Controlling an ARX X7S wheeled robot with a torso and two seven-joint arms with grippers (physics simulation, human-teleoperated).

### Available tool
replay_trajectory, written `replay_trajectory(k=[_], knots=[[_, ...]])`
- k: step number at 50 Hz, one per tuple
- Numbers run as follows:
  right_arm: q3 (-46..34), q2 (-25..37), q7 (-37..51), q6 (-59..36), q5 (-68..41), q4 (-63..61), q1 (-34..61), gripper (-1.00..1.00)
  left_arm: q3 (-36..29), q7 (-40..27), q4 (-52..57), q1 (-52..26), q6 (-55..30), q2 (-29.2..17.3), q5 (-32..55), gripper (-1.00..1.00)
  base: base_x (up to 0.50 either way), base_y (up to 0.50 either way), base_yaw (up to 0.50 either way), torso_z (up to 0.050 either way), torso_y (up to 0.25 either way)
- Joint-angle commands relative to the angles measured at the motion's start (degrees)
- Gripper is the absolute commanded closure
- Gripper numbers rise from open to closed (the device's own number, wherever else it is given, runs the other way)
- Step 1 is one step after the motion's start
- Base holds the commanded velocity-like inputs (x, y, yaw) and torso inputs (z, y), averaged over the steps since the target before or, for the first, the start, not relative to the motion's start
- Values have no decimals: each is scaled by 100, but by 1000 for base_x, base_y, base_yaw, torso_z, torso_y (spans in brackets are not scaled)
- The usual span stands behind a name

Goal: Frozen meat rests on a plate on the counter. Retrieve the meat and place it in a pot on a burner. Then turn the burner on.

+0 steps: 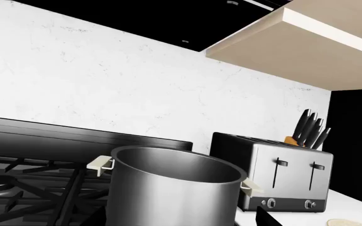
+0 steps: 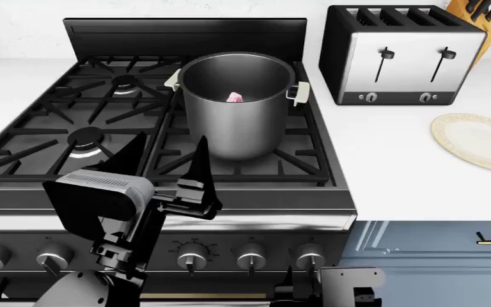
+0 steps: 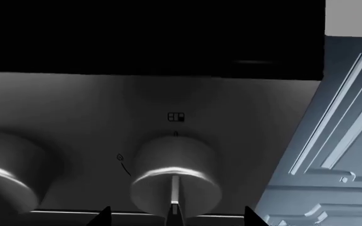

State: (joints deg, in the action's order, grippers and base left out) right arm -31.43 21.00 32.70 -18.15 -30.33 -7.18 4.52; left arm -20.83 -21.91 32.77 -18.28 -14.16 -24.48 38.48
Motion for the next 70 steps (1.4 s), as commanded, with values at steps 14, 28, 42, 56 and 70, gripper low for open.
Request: replay_trajectory(k=[14,28,42,56,70], knots=[[-39,-40,-9,-92,-35,138,135,-100,-26,-3,-40,-19,28,-8,17,-100,0,0,0,0,0],[-64,-57,31,-155,-38,149,199,100,-23,-25,-26,-25,34,-28,38,-100,0,0,0,0,0],[-58,-53,36,-105,-49,173,176,100,-26,-42,-32,-22,53,-35,52,-100,0,0,0,0,0],[-127,-23,155,-198,50,121,210,100,-26,-52,-21,-13,80,-49,66,-100,1,0,1,0,0],[-415,95,601,-697,479,-246,352,100,-30,-64,-16,-20,92,-60,87,-100,-2,0,0,0,0]])
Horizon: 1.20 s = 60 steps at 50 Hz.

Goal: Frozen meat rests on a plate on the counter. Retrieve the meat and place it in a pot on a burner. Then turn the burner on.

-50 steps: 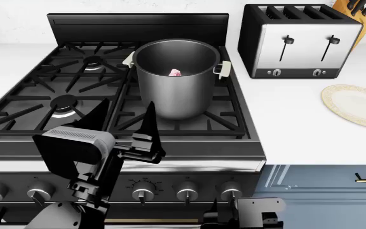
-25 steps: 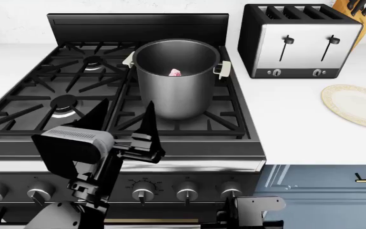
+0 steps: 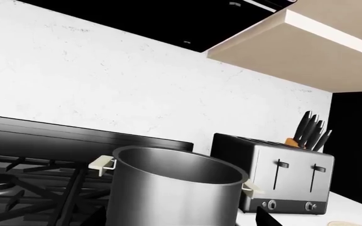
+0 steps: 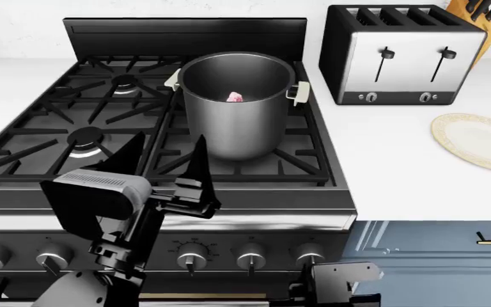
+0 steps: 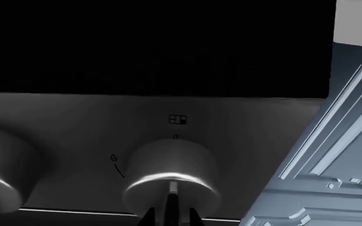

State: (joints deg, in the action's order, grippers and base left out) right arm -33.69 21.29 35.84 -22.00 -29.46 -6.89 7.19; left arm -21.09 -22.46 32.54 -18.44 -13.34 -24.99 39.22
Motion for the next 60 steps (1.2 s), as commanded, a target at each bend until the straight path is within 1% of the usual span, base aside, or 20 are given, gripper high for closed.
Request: replay_trajectory(k=[1,13,60], knots=[[-209,72,315,-351,419,-288,96,100,-4,-6,6,-2,15,-10,15,-100,0,0,-3,0,0],[-391,134,545,-709,668,-406,220,100,-16,-8,4,0,33,-21,15,-100,-3,0,-1,0,2],[-950,168,969,-1830,1204,-642,686,100,-74,-26,22,-10,80,-48,38,-100,-2,0,-1,1,2]])
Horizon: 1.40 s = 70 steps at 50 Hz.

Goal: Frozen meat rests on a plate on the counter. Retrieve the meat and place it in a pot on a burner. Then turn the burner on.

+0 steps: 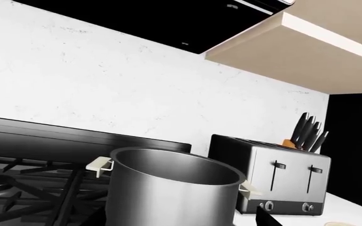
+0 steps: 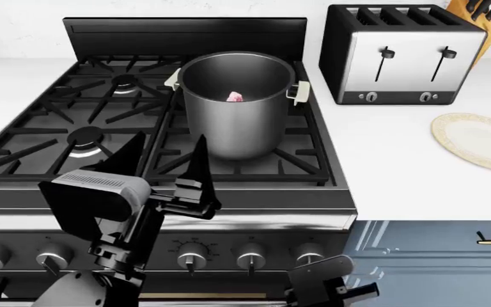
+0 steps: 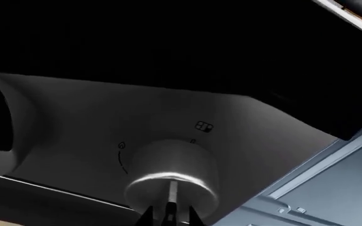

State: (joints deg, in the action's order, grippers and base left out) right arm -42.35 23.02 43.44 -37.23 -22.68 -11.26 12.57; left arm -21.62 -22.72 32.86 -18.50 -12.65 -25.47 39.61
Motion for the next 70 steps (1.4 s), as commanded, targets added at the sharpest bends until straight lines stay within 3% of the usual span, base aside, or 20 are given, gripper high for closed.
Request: replay_trajectory(k=[1,70], knots=[[-97,-7,211,-330,533,-210,158,100,-21,3,-16,-3,16,1,-2,-100,0,0,0,0,0],[-1353,-200,316,-1954,1319,51,977,100,-78,-7,-35,-9,104,-34,54,-100,1,0,1,0,1]])
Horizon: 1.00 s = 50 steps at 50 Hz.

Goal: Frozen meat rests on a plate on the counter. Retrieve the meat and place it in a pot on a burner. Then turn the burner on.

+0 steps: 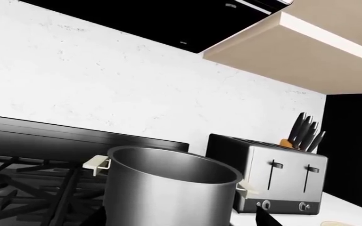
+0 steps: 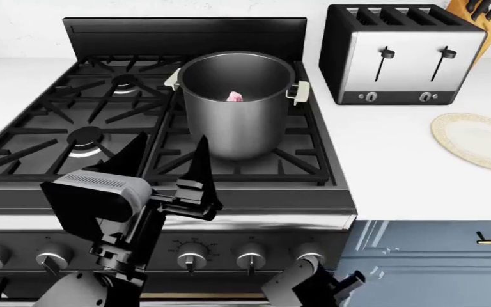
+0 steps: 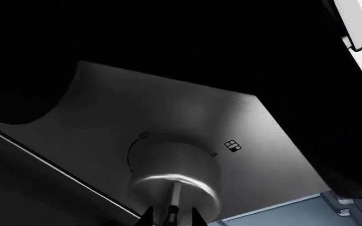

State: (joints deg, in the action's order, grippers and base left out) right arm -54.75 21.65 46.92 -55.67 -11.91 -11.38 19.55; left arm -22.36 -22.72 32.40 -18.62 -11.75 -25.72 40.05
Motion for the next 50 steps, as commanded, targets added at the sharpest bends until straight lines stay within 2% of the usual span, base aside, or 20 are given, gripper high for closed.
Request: replay_trajectory(k=[1,20,50], knots=[[-121,-65,-30,-128,247,64,286,100,-4,-9,13,3,14,-10,13,-100,0,0,0,0,0],[-427,-117,130,-708,501,-16,473,100,-28,-5,10,11,46,-18,16,-100,2,0,1,0,1],[-671,-175,166,-978,657,106,603,100,-59,12,-54,-16,82,-5,59,-100,2,1,2,0,1]])
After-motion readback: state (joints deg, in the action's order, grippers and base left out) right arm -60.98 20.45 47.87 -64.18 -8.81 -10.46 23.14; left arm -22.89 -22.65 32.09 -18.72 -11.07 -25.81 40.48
